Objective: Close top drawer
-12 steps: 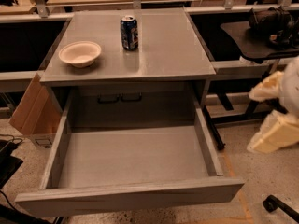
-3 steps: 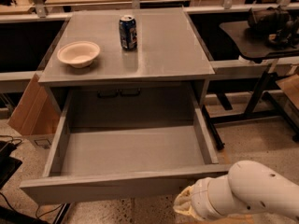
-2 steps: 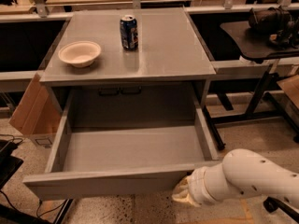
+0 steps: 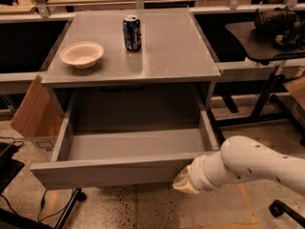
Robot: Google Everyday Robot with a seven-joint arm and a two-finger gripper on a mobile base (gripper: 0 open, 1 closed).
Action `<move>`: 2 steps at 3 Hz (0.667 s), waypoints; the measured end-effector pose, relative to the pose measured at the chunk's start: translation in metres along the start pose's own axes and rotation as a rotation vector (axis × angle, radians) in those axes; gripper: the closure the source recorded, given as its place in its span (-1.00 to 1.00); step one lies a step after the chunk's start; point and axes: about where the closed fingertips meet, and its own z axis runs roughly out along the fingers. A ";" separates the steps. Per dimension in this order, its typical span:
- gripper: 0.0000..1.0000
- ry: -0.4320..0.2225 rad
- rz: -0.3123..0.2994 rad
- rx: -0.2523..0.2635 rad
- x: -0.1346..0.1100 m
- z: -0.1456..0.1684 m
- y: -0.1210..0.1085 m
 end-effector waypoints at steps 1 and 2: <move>1.00 -0.002 0.007 0.002 -0.001 0.001 -0.007; 1.00 0.004 0.061 0.027 -0.001 -0.004 -0.046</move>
Offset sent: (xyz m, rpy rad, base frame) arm 0.0978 -0.0293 0.0108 0.0036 0.0468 -0.1584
